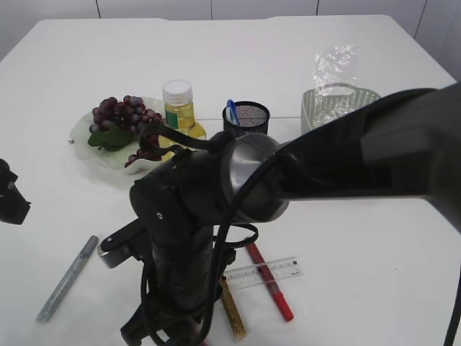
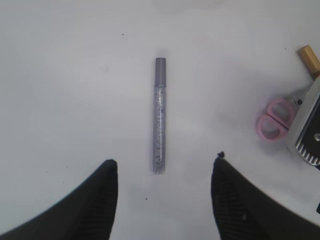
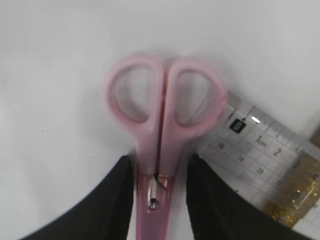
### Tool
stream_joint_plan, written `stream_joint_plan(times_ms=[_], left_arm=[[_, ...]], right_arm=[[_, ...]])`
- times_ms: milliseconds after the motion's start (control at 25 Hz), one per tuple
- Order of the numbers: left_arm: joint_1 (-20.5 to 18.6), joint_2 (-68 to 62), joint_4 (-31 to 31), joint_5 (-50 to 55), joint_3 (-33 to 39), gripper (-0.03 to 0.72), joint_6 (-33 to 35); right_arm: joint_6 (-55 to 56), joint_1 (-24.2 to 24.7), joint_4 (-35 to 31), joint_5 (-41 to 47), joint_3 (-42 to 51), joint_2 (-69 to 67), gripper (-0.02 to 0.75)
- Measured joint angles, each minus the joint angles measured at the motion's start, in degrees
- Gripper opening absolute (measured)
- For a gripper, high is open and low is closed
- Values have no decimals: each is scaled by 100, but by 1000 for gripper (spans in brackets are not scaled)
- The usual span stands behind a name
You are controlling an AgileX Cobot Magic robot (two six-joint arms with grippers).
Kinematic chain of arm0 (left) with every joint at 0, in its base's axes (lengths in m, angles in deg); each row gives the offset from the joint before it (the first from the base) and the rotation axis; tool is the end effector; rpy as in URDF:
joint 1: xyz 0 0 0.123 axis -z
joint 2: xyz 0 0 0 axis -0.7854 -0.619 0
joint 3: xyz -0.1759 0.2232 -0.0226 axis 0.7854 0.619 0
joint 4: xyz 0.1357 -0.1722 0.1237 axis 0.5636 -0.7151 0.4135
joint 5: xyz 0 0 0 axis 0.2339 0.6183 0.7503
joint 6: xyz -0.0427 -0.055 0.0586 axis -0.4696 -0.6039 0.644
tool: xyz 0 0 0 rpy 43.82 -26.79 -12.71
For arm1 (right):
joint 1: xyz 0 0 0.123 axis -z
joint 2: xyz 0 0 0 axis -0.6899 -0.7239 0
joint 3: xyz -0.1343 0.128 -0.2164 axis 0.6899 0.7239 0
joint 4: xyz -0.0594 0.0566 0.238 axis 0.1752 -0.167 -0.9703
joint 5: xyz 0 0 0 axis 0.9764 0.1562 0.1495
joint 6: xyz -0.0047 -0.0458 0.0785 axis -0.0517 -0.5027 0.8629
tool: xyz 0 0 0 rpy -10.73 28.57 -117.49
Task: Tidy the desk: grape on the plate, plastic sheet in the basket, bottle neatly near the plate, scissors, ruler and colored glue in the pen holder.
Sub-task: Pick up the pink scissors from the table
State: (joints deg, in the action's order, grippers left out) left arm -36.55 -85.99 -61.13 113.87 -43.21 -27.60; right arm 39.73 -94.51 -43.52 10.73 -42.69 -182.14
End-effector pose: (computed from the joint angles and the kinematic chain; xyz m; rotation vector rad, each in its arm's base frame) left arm 0.2267 -0.0687 0.2628 0.2327 2.7577 -0.2035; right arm 0.2574 0.3271 0.1142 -1.1675 2.8915 0.1475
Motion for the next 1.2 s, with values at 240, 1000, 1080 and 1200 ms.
stream_joint_plan(times_ms=[240,1000,1080,1200], left_arm=[[0,0,0,0,0,433,0],[0,0,0,-3,0,433,0],[0,0,0,-3,0,433,0],[0,0,0,-3,0,433,0]], right_arm=[[275,-52,199,-9,-8,-9,250],[-12,-52,44,292,12,368,142],[-180,-52,-58,388,12,528,142],[-407,-52,-254,466,12,774,142]])
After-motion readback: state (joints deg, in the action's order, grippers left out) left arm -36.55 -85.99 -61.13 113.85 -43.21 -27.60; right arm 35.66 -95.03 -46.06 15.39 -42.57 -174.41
